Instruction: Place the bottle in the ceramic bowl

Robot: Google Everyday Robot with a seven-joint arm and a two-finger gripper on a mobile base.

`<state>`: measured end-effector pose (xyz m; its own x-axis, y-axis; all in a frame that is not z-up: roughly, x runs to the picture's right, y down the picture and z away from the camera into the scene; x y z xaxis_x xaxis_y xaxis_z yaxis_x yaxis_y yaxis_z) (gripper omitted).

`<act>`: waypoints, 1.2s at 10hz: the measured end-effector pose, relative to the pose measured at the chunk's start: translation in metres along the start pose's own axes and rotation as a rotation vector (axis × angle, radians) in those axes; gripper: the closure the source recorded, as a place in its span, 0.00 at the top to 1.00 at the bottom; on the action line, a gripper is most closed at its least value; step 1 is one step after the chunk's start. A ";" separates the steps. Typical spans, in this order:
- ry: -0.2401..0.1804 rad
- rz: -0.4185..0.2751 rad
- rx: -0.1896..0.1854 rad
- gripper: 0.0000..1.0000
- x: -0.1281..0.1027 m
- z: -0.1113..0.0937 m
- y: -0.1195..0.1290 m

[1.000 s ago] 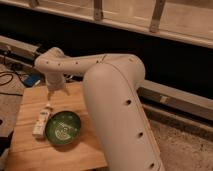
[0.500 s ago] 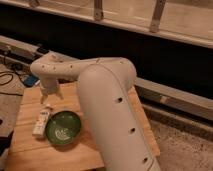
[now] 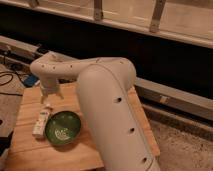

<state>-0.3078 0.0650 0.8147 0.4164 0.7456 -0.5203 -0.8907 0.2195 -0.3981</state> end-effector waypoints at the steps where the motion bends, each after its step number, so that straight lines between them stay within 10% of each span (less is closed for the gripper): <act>1: 0.007 -0.016 0.006 0.65 0.003 0.003 0.006; 12: 0.103 -0.122 -0.032 0.65 0.025 0.066 0.070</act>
<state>-0.3724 0.1407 0.8239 0.5390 0.6461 -0.5404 -0.8267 0.2830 -0.4863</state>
